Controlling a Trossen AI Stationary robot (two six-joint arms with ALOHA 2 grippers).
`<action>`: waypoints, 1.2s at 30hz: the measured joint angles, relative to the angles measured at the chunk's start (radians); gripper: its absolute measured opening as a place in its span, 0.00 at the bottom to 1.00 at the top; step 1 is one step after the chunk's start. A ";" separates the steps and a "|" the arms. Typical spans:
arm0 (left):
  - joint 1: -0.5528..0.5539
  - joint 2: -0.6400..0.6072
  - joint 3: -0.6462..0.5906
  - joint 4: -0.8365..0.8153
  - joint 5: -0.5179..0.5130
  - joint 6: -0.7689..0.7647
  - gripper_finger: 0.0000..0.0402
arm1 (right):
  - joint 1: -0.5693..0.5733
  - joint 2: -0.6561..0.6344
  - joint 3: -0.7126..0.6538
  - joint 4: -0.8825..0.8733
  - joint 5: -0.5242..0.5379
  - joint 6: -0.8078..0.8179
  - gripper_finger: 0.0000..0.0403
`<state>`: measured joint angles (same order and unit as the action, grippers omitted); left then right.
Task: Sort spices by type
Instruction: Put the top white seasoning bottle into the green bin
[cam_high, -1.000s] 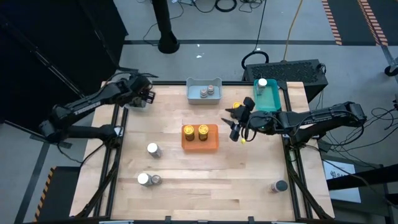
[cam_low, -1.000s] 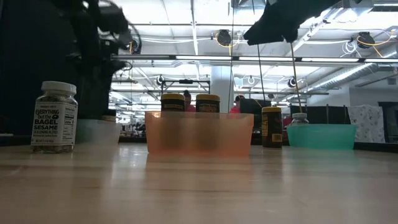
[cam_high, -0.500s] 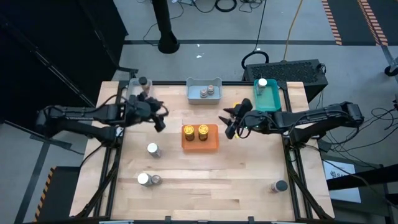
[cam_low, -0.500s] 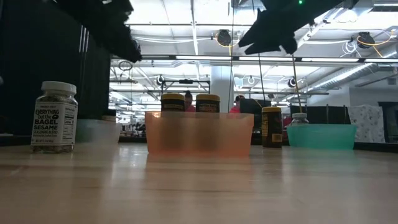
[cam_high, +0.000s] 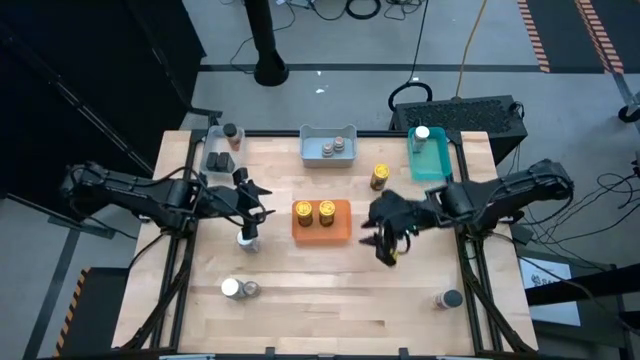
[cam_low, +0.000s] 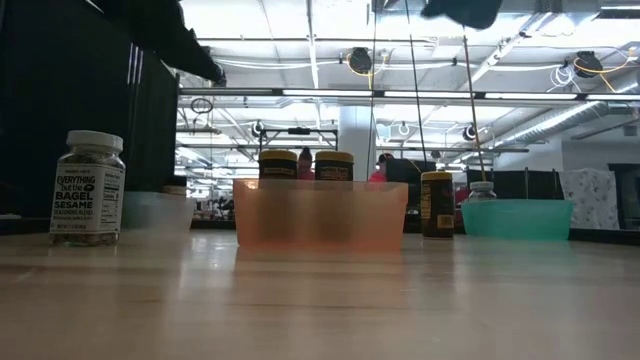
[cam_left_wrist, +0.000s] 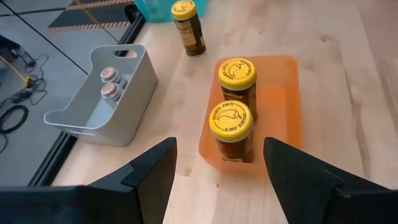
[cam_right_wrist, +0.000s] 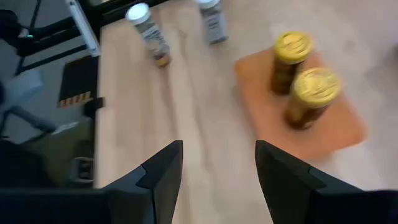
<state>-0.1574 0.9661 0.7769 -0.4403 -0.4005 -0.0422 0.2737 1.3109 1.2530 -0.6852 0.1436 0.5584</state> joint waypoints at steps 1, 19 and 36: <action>0.000 0.000 0.000 0.004 -0.001 -0.001 0.61 | 0.020 0.014 0.029 -0.030 0.001 0.035 0.45; -0.002 0.000 0.000 0.005 -0.001 -0.064 0.61 | 0.158 0.194 0.150 -0.436 -0.363 0.698 0.45; -0.174 0.004 0.000 -0.268 0.182 -0.369 0.61 | 0.197 0.192 0.150 -0.406 0.028 0.352 0.45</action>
<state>-0.3314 0.9706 0.7769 -0.7079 -0.2183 -0.4117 0.4702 1.5024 1.4033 -1.0913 0.1714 0.9106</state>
